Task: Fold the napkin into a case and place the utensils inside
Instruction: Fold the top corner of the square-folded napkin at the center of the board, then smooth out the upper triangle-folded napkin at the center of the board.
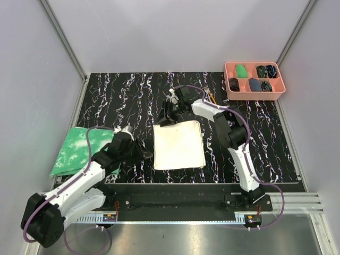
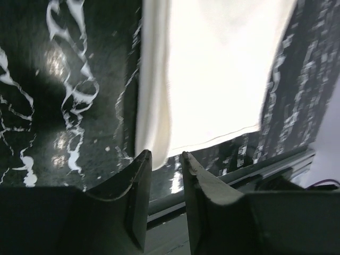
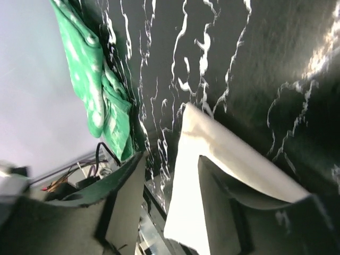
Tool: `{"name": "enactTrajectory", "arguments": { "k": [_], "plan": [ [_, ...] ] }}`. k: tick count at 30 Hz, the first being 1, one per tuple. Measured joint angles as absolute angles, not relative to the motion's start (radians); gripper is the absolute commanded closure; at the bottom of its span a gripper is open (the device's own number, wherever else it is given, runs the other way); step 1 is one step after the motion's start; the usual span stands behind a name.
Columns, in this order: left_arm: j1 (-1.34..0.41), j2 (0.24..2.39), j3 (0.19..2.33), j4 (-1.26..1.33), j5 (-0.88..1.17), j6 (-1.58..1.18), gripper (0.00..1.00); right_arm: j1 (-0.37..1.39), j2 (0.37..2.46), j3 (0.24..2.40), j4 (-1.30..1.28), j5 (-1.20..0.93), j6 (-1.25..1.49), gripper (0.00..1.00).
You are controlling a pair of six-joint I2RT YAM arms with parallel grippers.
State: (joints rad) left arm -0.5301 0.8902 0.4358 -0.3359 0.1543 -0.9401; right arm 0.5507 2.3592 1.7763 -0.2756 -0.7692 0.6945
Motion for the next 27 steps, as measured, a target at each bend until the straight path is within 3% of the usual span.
{"name": "enactTrajectory", "arguments": {
  "k": [6,7,9,10,13,27],
  "plan": [
    [-0.520,0.990,0.580,-0.266,0.215,-0.909,0.91,0.515,2.122,1.584,-0.340,-0.700,0.621,0.40],
    [-0.520,1.043,0.606,-0.242,0.242,-0.902,0.92,0.496,2.066,1.538,-0.342,-0.693,0.608,0.48],
    [-0.520,1.174,0.648,-0.187,0.293,-0.882,0.93,0.434,1.953,1.449,-0.341,-0.694,0.575,0.56],
    [-0.520,1.225,0.652,-0.166,0.312,-0.871,0.93,0.400,1.922,1.426,-0.337,-0.697,0.562,0.65],
    [-0.520,1.290,0.639,-0.167,0.335,-0.844,0.94,0.322,1.913,1.402,-0.313,-0.706,0.528,0.79],
    [-0.520,1.269,0.464,-0.104,0.386,-0.822,0.94,0.303,2.049,1.357,-0.260,-0.773,0.505,0.81]
  ]
}}
